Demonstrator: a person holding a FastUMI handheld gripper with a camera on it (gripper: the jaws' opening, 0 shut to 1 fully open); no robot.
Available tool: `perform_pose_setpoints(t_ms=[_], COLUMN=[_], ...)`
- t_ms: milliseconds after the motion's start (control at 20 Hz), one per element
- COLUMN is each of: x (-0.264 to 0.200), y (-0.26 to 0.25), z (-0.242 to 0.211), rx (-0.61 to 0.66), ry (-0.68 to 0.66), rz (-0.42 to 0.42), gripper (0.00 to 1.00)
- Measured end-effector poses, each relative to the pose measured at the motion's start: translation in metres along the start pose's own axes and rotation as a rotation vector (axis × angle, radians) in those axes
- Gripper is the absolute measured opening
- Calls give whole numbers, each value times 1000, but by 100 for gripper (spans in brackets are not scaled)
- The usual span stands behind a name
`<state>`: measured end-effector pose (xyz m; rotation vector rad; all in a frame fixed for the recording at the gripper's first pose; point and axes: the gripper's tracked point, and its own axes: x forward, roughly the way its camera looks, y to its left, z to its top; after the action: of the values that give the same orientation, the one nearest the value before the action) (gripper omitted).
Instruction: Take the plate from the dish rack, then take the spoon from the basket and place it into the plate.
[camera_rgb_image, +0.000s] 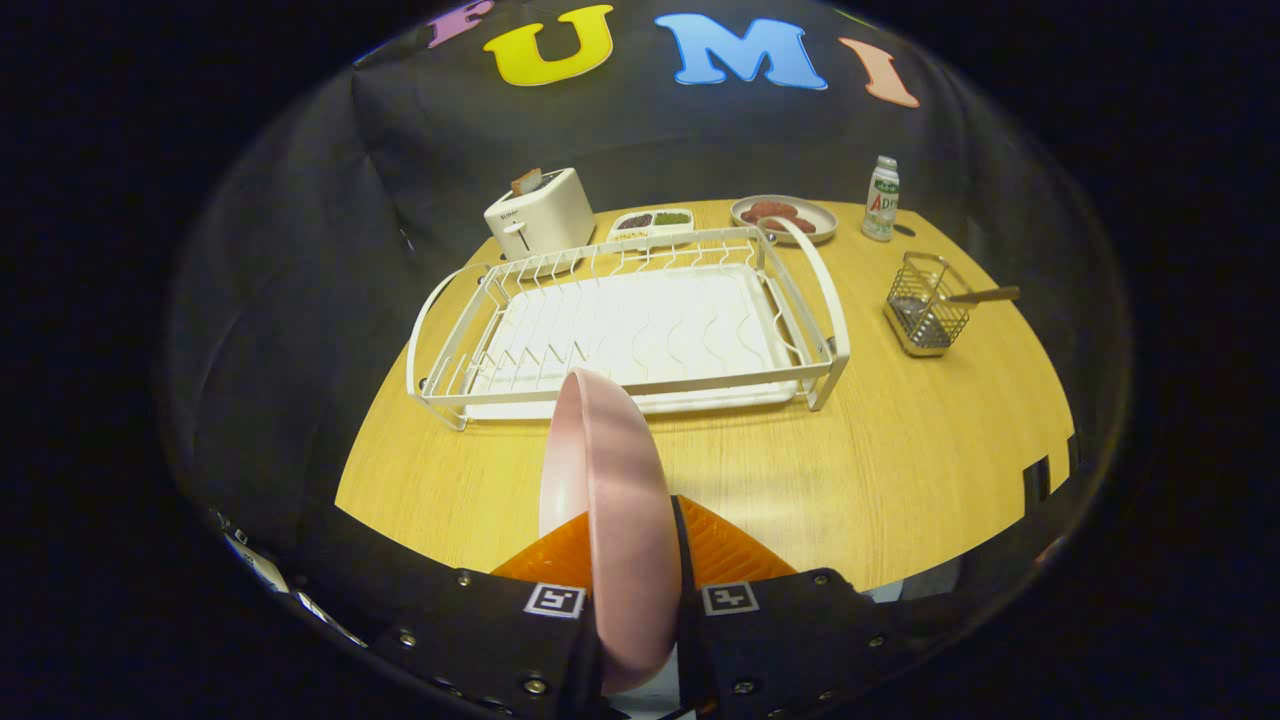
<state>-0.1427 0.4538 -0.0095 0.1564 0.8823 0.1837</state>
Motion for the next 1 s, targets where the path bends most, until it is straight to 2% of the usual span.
perform_pose_setpoints(t_ms=[350,600,750,900,950,1000], x=[42,67,75,77,77,77], y=[16,19,16,11,4,-1], z=[-26,-34,-37,-39,-43,-43], rx=[233,405,428,385,363,342], ry=[65,87,95,100,99,102], rz=[210,321,327,293,266,246], gripper=[28,28,28,42,42,48])
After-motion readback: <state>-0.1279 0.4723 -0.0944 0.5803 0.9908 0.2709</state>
